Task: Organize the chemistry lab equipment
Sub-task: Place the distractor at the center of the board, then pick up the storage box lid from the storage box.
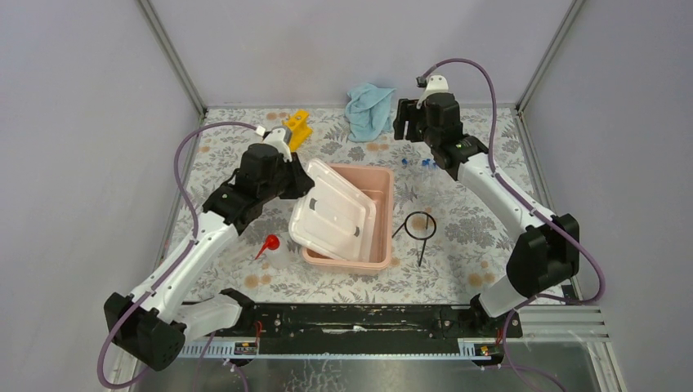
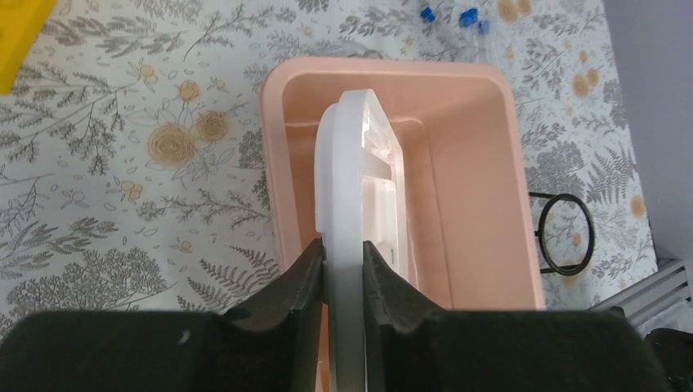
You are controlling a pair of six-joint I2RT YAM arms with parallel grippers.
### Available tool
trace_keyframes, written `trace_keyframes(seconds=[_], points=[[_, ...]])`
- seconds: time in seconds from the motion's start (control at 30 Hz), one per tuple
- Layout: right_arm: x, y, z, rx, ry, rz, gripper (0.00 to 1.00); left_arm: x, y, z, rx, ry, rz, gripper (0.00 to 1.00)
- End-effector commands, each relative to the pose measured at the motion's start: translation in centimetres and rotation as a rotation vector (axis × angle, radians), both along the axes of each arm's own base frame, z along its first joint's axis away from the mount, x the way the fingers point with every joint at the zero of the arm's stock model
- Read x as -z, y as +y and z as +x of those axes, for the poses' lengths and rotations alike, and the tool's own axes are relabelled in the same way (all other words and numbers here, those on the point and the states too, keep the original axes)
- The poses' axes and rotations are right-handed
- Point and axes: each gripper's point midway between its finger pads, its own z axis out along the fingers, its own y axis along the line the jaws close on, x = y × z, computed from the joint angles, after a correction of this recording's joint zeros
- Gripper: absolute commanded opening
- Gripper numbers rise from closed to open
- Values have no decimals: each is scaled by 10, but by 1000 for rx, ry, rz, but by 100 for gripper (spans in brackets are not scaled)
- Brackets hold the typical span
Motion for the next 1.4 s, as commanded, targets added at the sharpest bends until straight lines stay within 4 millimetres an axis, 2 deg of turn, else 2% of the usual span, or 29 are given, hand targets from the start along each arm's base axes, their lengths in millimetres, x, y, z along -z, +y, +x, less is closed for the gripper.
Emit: trace_keyframes(seconds=[0.0,0.2,0.4,0.67,0.9,1.03,1.13,1.37], points=[[-32,0,-10,-15,-49,32,72,-46,-4,2,13,-101,-59,0],[-28,-7,-23,0,3,21,72,-78,-3,3,3,-174,-90,0],[-16,-28,-46,70,81,-23,71,-117,-1,5,-3,-257,-111,0],[8,-45,-97,103,233,-22,70,-176,8,-1,-13,-369,-123,0],[19,-45,-147,111,326,6,69,-232,22,-6,-53,-503,-132,0],[33,-49,-178,128,394,-19,68,-263,31,-10,-84,-588,-144,0],[45,-56,-197,158,431,-17,67,-282,38,-15,-106,-643,-152,0],[75,-73,-235,216,519,2,65,-311,54,-25,-160,-756,-175,0]])
